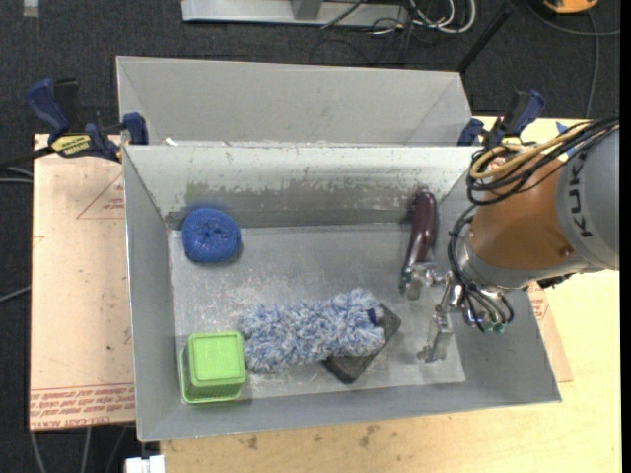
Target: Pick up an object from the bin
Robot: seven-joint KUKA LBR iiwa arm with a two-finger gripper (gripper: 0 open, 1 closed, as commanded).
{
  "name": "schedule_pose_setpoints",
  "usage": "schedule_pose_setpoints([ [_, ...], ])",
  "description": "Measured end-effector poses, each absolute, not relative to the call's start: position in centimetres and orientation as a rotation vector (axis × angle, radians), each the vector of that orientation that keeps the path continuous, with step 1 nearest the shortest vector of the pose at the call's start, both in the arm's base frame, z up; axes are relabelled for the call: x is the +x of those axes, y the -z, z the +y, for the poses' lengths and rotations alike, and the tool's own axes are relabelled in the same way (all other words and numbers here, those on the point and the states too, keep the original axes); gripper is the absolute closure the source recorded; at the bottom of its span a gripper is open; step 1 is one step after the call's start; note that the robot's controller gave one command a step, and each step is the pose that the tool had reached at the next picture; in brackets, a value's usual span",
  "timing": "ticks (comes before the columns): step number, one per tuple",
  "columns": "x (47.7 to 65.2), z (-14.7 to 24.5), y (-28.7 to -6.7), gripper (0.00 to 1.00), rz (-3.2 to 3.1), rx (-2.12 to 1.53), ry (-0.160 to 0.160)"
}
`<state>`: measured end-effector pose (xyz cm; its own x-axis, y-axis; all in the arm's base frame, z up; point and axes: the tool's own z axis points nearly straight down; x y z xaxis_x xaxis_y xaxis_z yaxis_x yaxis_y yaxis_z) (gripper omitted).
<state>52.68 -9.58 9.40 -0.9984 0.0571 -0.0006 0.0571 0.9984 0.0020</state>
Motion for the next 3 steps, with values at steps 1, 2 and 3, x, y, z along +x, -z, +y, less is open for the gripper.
schedule_pose_setpoints([
  [1, 51.9, -9.1, -9.2, 0.0, 3.14, 0.076, -0.002],
  [2, 55.4, -7.0, -7.7, 0.0, 3.132, -0.221, 0.0],
  [3, 53.9, -4.1, -7.3, 0.0, 3.137, -0.115, -0.002],
])
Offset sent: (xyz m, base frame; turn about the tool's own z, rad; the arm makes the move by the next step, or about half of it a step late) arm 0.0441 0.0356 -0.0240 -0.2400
